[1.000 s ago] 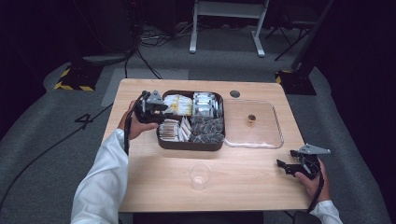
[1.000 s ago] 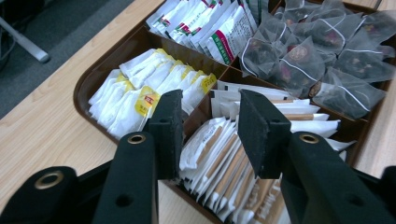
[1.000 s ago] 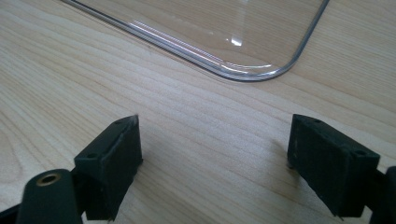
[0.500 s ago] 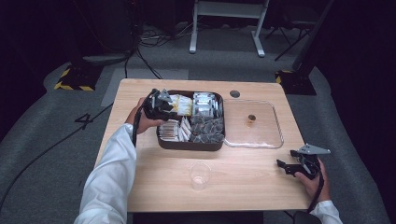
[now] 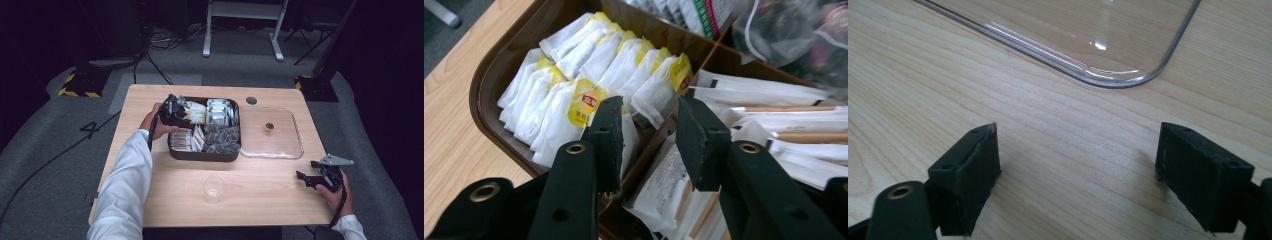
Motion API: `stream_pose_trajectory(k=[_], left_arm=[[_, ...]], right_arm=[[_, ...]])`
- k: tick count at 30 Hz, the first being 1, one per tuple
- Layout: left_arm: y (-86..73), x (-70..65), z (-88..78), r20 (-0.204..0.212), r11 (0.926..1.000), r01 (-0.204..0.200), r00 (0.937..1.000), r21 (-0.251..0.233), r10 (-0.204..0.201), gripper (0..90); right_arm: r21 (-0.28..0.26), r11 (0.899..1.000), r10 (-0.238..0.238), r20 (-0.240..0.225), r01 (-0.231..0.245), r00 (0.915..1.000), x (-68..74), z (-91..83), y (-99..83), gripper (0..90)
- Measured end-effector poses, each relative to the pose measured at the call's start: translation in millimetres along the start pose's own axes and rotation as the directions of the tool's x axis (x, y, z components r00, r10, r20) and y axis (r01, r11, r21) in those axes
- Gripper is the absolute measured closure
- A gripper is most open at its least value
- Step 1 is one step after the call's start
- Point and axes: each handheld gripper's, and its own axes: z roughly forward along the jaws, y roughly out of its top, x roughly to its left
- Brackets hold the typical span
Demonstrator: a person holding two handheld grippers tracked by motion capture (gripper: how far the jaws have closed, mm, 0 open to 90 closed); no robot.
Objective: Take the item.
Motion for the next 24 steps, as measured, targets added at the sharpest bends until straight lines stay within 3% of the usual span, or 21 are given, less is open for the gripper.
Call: stream_pose_trajectory(k=[8, 13, 17, 21, 24], left_arm=[[-2.5, 9.8, 8.7, -0.033, 0.9991, 0.040, 0.9987, 0.015, -0.039, 61.6], [0.0, 12.4, 11.6, -0.021, 0.9990, 0.033, 0.9992, 0.030, -0.033, 63.2], [1.1, 11.2, 13.5, -0.023, 0.9986, 0.019, 0.9996, 0.049, -0.018, 70.6], [0.2, 10.7, 15.8, -0.015, 0.9979, 0.009, 0.9999, 0.065, -0.008, 84.3], [-0.8, 11.5, 18.3, -0.027, 0.9976, 0.009, 0.9996, 0.069, -0.007, 87.7]], right_arm=[[0.000, 1.000, -0.002, 0.002, 0.002, 1.0000, 0.2, -0.1, 0.0, 18.3], [-0.001, 1.000, -0.003, 0.001, 0.003, 1.0000, 0.3, -0.1, 0.0, 18.3], [-0.001, 1.000, -0.004, 0.001, 0.004, 1.0000, 0.3, -0.2, -0.1, 18.5], [-0.002, 1.000, -0.005, 0.001, 0.005, 1.0000, 0.4, -0.2, -0.1, 18.5], [-0.002, 1.000, -0.005, 0.001, 0.005, 1.0000, 0.4, -0.2, -0.1, 18.5]])
